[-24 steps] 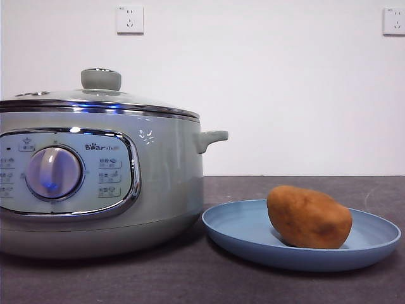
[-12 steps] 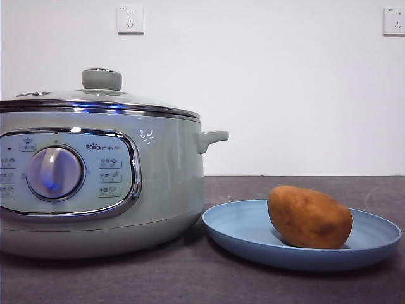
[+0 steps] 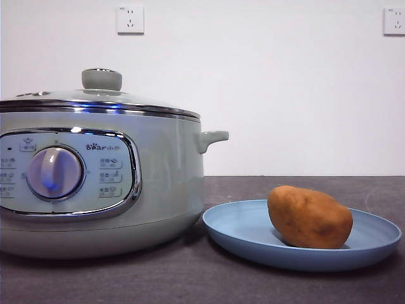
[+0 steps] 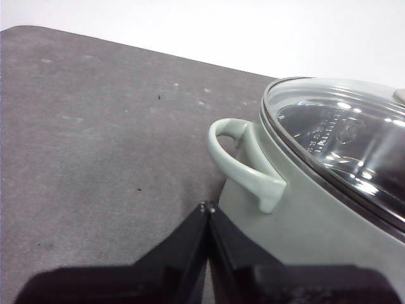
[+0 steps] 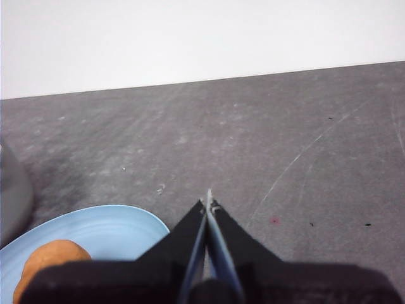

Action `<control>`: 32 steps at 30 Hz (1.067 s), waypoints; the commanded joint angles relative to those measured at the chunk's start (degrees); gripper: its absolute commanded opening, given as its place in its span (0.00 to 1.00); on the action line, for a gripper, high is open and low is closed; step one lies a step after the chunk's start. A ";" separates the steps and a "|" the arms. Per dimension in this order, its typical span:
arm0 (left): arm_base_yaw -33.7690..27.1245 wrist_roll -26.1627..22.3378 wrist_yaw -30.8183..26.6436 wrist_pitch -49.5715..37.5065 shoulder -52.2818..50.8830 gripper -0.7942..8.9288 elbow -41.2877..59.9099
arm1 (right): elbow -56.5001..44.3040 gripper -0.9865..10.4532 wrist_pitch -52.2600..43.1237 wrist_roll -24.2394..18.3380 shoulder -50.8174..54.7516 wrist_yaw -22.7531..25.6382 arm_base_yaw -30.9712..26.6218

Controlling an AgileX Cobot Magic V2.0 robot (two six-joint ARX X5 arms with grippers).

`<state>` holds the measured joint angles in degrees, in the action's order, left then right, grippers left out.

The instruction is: Take the potato out from the steamer,put the potato on the plate,close the lid

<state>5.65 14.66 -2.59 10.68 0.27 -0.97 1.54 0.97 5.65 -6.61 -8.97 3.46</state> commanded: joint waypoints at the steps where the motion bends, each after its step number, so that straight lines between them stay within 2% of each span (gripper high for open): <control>1: -0.15 -0.04 -0.15 -0.37 -0.15 0.08 0.81 | -1.22 0.09 1.70 1.51 1.92 0.04 0.02; 7: -0.15 -0.04 -0.15 -0.37 -0.15 0.08 0.81 | -1.22 0.09 8.92 1.49 6.54 0.07 0.02; 32: -0.13 -0.04 -0.15 -0.42 -0.15 0.08 0.81 | -1.20 0.09 8.79 1.25 5.86 0.48 0.02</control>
<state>5.65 14.66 -2.59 10.68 0.27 -0.97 0.97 9.23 6.66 -0.69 -8.60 3.46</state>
